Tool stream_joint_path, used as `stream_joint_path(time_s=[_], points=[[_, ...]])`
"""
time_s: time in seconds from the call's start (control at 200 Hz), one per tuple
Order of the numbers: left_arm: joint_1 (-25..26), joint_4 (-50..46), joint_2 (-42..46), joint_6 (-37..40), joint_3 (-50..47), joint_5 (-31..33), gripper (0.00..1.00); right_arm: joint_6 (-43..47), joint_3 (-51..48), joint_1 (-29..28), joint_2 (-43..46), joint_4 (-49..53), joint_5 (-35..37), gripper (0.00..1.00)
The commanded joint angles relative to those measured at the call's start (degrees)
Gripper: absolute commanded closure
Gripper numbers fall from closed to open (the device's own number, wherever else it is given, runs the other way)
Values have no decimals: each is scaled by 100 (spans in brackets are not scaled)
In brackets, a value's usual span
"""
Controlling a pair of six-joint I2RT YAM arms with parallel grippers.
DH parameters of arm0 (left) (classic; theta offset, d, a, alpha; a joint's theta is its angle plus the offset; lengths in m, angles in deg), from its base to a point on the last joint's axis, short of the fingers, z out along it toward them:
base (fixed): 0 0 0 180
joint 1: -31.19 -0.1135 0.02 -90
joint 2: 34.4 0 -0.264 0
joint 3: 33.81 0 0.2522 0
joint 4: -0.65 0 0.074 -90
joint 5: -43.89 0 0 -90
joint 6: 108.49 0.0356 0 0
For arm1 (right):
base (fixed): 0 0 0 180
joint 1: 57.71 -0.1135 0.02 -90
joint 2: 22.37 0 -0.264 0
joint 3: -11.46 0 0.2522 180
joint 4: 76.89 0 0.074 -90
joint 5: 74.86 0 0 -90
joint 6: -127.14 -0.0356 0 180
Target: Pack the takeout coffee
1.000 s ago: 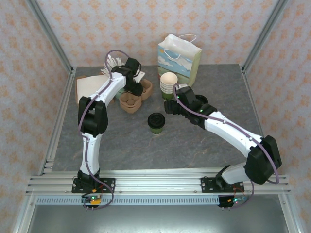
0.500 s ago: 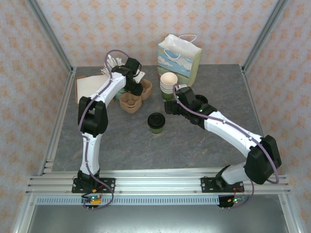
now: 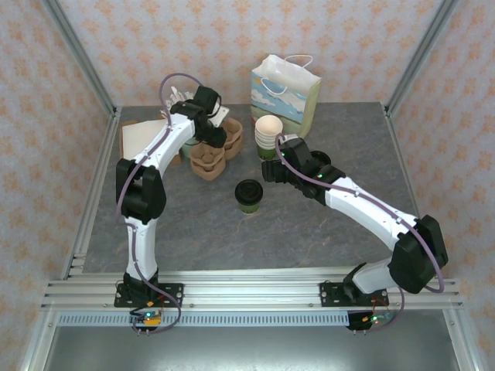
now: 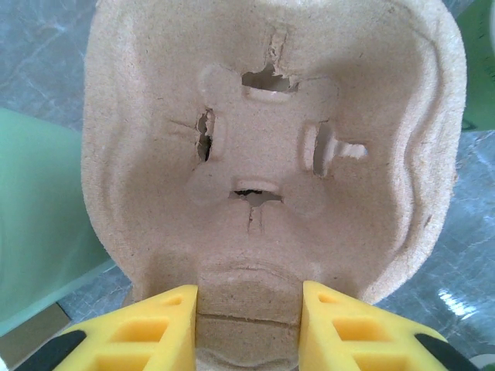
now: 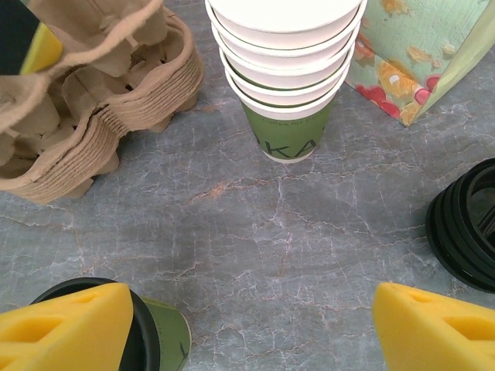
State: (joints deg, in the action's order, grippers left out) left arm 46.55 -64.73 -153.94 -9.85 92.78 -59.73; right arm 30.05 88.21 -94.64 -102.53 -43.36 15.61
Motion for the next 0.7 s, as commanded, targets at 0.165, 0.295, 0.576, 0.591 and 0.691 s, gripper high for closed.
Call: stream_joint_path(time_s=[0.165,0.295,0.576,0.591,0.691], points=[[18,149,659,-178,-342,-233,67,22,397,10,156,265,178,18],[152,289,1196,-360,-618,-339,67,175,824,170,353,517,287,18],[533,1027,2559,-1025,-1666,-554,67,-88,2274,1800,5,708,-528,18],[545,1042,2613,-1057,-1699,-549,67,-106,2398,1879,-71,726,-558,18],[624,1065,2914,-1142,-1866,-495,67,-362,3121,2305,-672,902,-798,19]])
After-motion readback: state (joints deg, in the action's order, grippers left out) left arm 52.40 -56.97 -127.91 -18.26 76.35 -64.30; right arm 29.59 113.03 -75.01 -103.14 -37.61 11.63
